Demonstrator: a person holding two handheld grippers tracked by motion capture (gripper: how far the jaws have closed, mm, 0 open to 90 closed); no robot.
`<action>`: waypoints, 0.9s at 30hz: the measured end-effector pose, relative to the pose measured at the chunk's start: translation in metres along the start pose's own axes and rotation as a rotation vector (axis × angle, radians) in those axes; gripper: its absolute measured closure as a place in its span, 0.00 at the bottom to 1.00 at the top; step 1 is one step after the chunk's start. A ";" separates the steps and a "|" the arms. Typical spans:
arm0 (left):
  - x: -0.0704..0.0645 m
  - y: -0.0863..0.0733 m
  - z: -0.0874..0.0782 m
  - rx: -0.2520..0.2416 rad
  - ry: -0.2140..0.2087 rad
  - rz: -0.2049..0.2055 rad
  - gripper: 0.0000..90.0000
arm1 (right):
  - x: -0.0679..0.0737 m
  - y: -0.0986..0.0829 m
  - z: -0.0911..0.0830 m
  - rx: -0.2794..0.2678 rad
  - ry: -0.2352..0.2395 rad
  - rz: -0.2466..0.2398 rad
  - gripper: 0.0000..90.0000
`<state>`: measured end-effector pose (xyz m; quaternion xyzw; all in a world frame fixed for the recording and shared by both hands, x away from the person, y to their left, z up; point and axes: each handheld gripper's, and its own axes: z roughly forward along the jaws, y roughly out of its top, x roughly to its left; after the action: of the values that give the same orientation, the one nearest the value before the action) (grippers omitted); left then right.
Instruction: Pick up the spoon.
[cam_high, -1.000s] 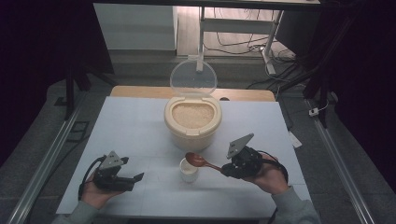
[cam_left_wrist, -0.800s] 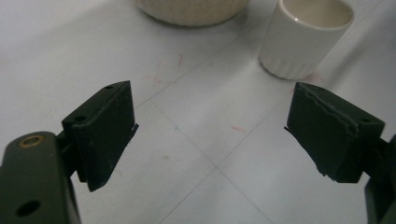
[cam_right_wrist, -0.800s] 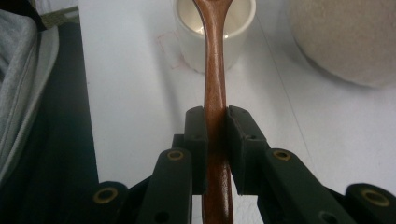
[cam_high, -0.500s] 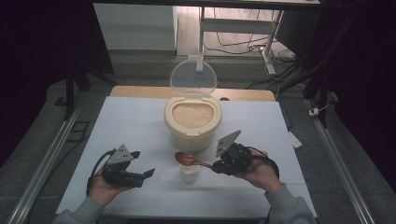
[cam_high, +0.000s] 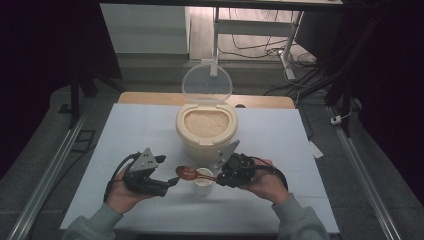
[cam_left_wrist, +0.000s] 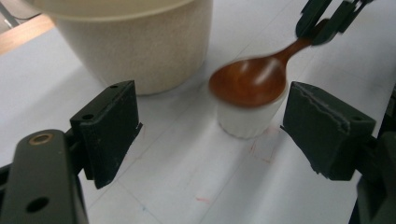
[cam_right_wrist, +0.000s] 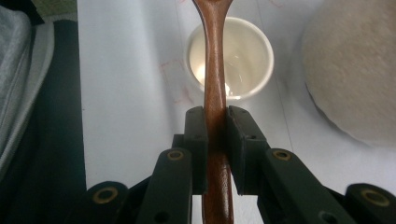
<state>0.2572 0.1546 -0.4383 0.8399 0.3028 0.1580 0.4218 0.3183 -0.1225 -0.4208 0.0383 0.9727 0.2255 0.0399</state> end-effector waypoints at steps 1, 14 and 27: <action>-0.001 0.002 0.001 0.004 -0.007 0.010 0.21 | 0.001 0.002 0.002 0.000 0.006 -0.002 0.87; -0.024 0.026 0.022 0.118 -0.074 0.154 0.29 | 0.005 0.017 0.009 -0.001 0.011 -0.030 0.87; -0.031 0.029 0.036 0.228 -0.094 0.227 0.44 | 0.013 0.032 0.018 0.019 0.000 -0.084 0.87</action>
<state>0.2629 0.0994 -0.4370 0.9175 0.2020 0.1300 0.3170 0.3088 -0.0847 -0.4235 -0.0021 0.9755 0.2147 0.0487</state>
